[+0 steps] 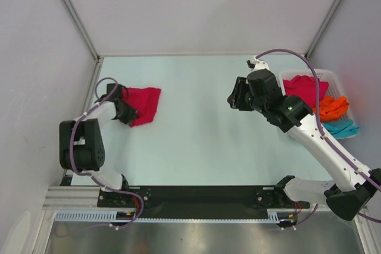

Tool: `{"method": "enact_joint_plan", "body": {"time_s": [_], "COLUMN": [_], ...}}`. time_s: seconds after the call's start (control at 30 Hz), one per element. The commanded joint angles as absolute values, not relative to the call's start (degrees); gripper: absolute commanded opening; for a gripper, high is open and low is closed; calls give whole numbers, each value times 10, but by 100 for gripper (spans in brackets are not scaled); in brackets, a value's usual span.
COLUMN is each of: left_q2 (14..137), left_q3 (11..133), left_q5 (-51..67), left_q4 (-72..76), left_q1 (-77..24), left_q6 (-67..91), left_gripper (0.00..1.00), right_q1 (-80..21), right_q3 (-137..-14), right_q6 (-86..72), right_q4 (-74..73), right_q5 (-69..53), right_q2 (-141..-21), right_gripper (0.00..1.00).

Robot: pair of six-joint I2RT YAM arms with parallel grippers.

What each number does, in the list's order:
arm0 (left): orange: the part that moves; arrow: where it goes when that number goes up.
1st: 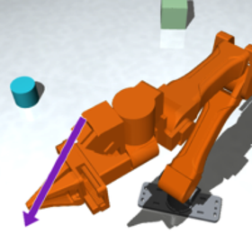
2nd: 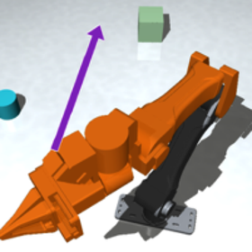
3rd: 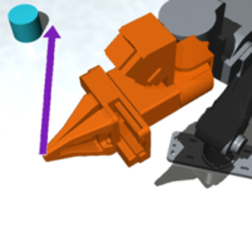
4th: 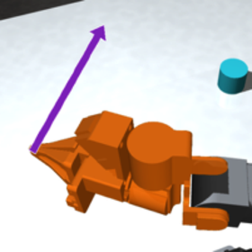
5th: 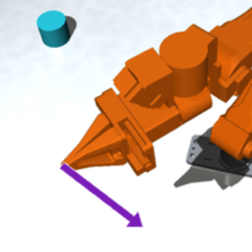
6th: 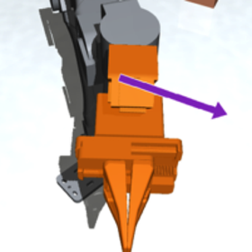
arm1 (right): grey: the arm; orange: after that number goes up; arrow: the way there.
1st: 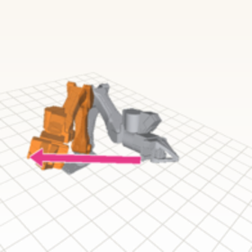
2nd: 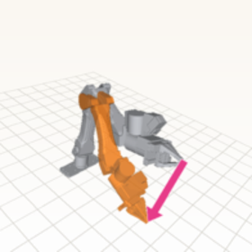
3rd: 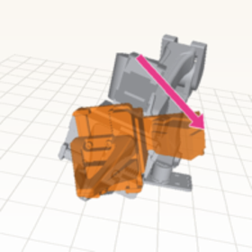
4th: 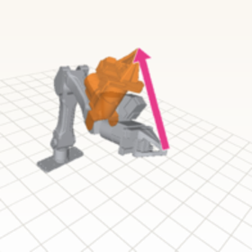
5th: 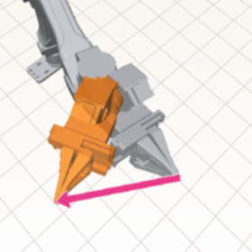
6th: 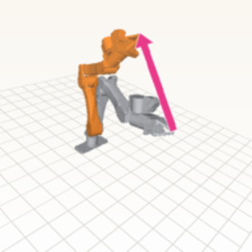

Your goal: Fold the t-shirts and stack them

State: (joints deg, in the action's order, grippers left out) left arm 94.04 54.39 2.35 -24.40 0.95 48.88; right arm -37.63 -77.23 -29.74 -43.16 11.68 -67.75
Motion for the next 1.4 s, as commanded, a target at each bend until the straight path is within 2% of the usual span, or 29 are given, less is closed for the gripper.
{"method": "enact_joint_plan", "body": {"time_s": [0.0, 0.23, 0.47, 0.53, 0.57, 0.67, 0.7, 0.77, 0.87, 0.9, 1.0, 1.03, 1.17, 1.2, 1.37], "left_q2": [865, 816, 803, 804, 804, 797, 795, 781, 743, 729, 678, 661, 669, 678, 756], "left_q3": [519, 478, 468, 469, 471, 476, 483, 491, 522, 541, 593, 605, 617, 602, 559], "left_q5": [-5, 13, 26, 45, 51, 60, 58, 53, 52, 45, 24, 21, 81, 126, 165], "left_q4": [-286, -293, -287, -280, -278, -275, -279, -292, -322, -330, -368, -375, -357, -345, -271], "left_q1": [101, 234, 271, 271, 272, 272, 271, 271, 272, 270, 270, 270, 266, 263, 188], "left_q6": [466, 433, 410, 404, 403, 397, 396, 385, 369, 367, 359, 358, 355, 351, 356], "left_gripper": [0, 0, 1, 11, 21, 62, 67, 74, 75, 83, 84, 99, 99, 99, 100], "right_q1": [-374, -374, -379, -380, -380, -381, -381, -380, -381, -381, -383, -384, -388, -388, -392], "right_q3": [-799, -812, -817, -814, -812, -804, -802, -795, -790, -788, -788, -789, -790, -790, -794], "right_q6": [-283, -281, -284, -284, -284, -287, -287, -287, -287, -288, -288, -288, -289, -289, -289], "right_q4": [-414, -402, -398, -398, -396, -393, -391, -388, -381, -376, -373, -373, -369, -369, -372], "right_q5": [95, 74, 62, 62, 62, 60, 60, 56, 50, 49, 45, 44, 44, 45, 48], "right_q2": [-679, -696, -711, -715, -716, -720, -722, -728, -737, -738, -746, -747, -749, -749, -752], "right_gripper": [40, 40, 40, 40, 40, 39, 39, 39, 38, 38, 38, 38, 38, 38, 37]}}
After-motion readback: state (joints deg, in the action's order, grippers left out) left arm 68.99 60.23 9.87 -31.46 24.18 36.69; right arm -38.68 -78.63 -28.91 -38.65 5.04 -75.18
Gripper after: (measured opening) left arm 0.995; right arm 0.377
